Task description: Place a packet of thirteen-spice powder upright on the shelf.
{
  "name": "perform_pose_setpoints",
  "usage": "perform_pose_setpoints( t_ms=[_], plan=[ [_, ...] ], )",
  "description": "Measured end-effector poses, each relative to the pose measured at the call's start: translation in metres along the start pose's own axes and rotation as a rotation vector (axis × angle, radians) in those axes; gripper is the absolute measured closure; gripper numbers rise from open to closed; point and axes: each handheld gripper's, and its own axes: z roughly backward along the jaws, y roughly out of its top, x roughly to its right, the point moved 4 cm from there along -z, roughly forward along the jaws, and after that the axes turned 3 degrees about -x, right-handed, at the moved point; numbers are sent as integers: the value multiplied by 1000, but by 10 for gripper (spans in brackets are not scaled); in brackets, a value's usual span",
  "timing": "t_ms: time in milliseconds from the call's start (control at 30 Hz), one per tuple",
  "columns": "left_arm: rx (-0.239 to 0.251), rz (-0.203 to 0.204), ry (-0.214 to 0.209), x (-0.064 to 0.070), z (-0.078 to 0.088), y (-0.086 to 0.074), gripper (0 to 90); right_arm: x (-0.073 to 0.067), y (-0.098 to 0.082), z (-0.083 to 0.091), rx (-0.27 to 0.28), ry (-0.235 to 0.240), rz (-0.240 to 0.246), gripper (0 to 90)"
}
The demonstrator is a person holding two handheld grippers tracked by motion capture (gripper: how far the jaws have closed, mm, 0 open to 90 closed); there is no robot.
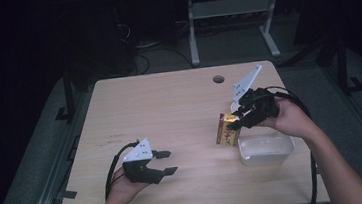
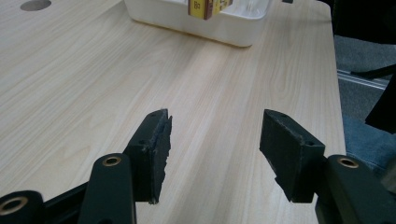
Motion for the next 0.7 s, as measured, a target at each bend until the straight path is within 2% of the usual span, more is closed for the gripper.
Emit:
perform_pose_setpoints(
  t_ms=[367, 700],
  plan=[
    [-5, 15, 28, -3, 1, -2, 372, 16, -18, 18, -6, -45, -49, 677],
    [-12, 24, 56, -7, 1, -4, 296, 26, -35, 25, -21, -71, -100, 677]
  ],
)
